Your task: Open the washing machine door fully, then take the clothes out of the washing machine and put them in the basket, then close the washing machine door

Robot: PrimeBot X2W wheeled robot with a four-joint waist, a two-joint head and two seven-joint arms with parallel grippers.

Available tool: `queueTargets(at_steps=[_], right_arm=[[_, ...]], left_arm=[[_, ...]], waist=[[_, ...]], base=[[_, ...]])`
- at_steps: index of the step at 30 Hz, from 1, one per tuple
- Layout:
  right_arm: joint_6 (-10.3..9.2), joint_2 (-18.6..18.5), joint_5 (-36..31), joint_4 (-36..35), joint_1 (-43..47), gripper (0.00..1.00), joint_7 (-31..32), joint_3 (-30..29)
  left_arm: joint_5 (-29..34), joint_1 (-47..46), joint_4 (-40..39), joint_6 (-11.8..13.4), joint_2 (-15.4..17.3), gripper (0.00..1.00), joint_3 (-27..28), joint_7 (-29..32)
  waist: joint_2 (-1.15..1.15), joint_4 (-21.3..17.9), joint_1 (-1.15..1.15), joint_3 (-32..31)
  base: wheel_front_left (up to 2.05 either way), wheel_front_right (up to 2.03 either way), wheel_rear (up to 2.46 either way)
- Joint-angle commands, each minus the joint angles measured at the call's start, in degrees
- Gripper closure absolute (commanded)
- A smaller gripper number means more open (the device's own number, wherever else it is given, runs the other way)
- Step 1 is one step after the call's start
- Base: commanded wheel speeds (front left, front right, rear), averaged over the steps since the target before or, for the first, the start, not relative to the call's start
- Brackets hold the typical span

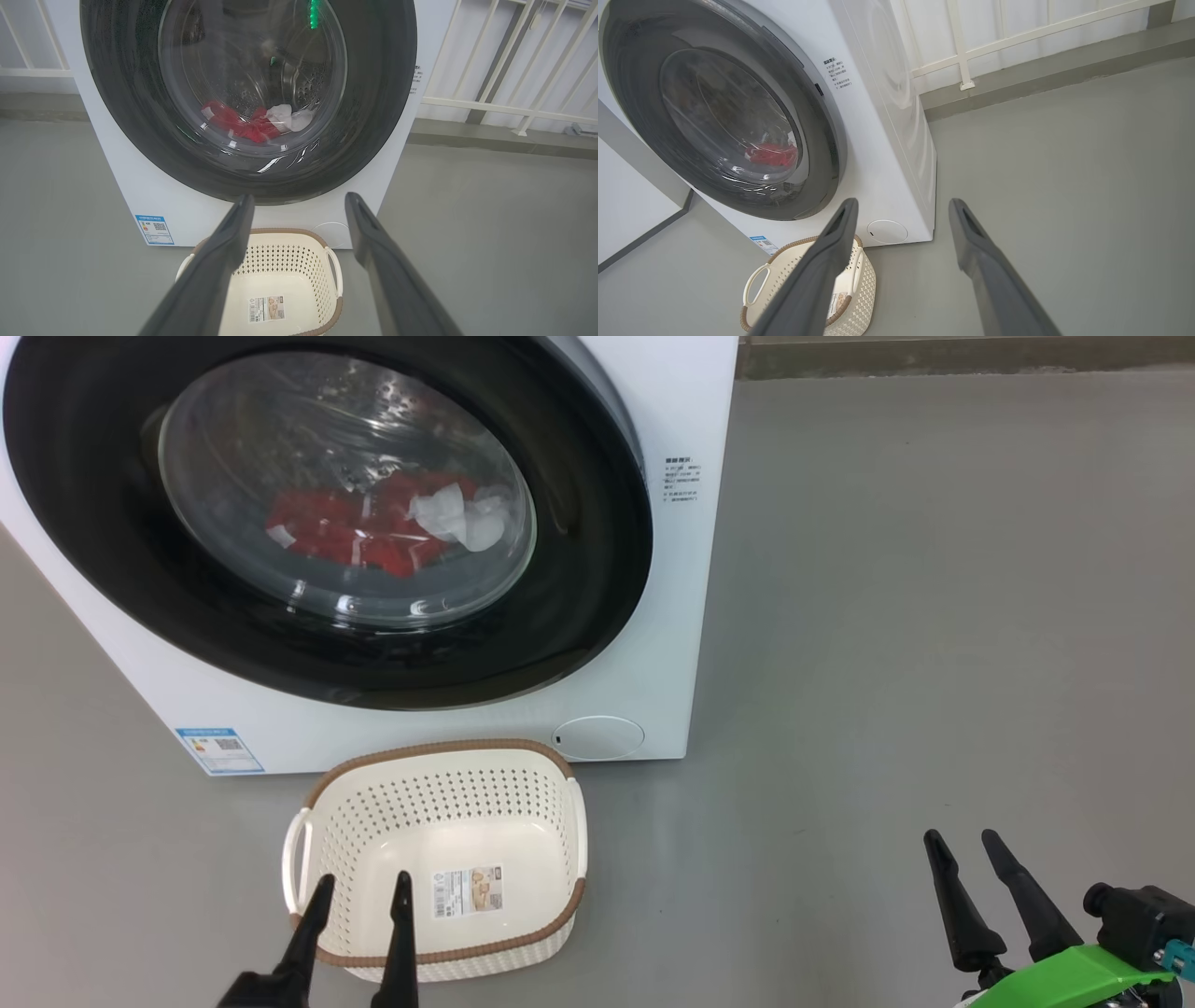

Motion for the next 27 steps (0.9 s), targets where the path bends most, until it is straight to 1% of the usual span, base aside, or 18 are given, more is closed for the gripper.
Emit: queueTargets(at_steps=[1, 11, 17, 21, 27], right_arm=[[0.38, -1.34, -1.69, -1.64, 0.02, 0.00, -0.77, 1.12], [0.42, -1.56, -5.99, -2.25, 1.58, 0.00, -2.45, -0.92], [0.44, -1.57, -8.76, -2.62, 2.68, 0.00, -3.38, -2.00], [0.44, -1.23, -8.81, -2.81, 3.20, 0.00, -3.38, -2.77], [0.44, -1.25, -8.70, -2.66, 3.47, 0.00, -3.38, -2.34]], left_arm=[[1.52, -0.28, -1.76, 0.47, 0.57, 0.00, 1.19, -0.76], [7.34, 0.51, -2.01, 0.77, 0.11, 0.00, 1.87, -2.44], [10.47, 1.14, -2.18, 0.11, -0.26, 0.00, 2.78, -3.36], [10.84, 1.42, -1.76, -0.39, -0.47, 0.00, 3.04, -3.36], [11.08, 1.37, -1.53, -0.81, -0.70, 0.00, 3.38, -3.36]], waist=[[0.00, 0.02, 0.00, -0.01], [0.00, 0.24, 0.00, 0.04], [0.00, 0.32, 0.00, -0.09], [0.00, 0.37, 0.00, -0.16], [0.00, 0.44, 0.00, -0.14]], base=[[0.00, 0.00, 0.00], [0.00, 0.00, 0.00], [0.00, 0.00, 0.00], [0.00, 0.00, 0.00], [0.00, 0.00, 0.00]])
